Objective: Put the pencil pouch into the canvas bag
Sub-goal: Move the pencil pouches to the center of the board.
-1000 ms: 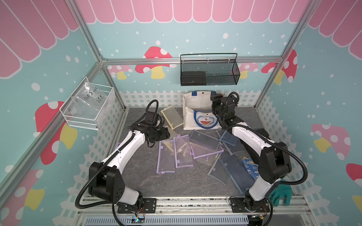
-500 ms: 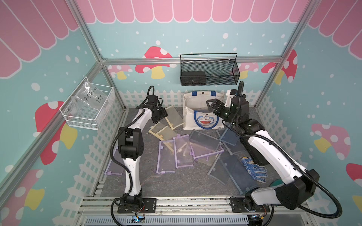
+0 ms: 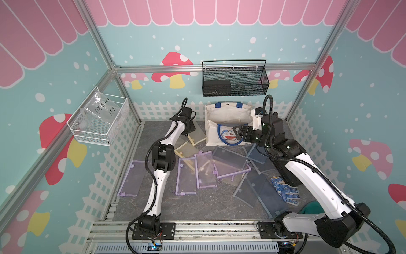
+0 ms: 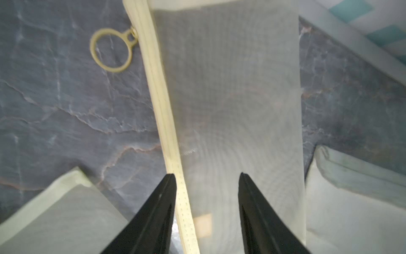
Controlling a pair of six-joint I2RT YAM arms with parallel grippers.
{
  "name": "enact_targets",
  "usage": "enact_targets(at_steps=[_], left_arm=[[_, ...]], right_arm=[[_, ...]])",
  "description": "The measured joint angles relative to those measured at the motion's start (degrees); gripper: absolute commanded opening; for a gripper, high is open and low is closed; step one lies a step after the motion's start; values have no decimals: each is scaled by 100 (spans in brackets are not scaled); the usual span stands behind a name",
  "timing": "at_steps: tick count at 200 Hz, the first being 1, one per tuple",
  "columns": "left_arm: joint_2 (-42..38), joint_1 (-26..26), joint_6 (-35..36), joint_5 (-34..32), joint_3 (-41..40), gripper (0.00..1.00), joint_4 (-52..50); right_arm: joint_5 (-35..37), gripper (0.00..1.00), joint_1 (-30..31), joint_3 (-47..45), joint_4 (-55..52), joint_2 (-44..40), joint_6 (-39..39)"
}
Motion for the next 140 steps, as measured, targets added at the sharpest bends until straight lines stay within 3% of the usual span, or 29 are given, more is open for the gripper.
enact_targets(at_steps=[39,62,108,140], left_arm=[[0,-28,-35,-57,-319,42,-299],[-114,0,-22,-2,-520,29,-415],[-326,0,107,166,-831,28,-649],[-857,-11,188,273,-1727,28,-715]], right_arm=[[-24,89,-184,59,-2,4,-133],[-46,88,-297,101,7,2,-155],[-111,88,-533,140,20,-63,-170],[-138,88,-682,140,20,-273,-173]])
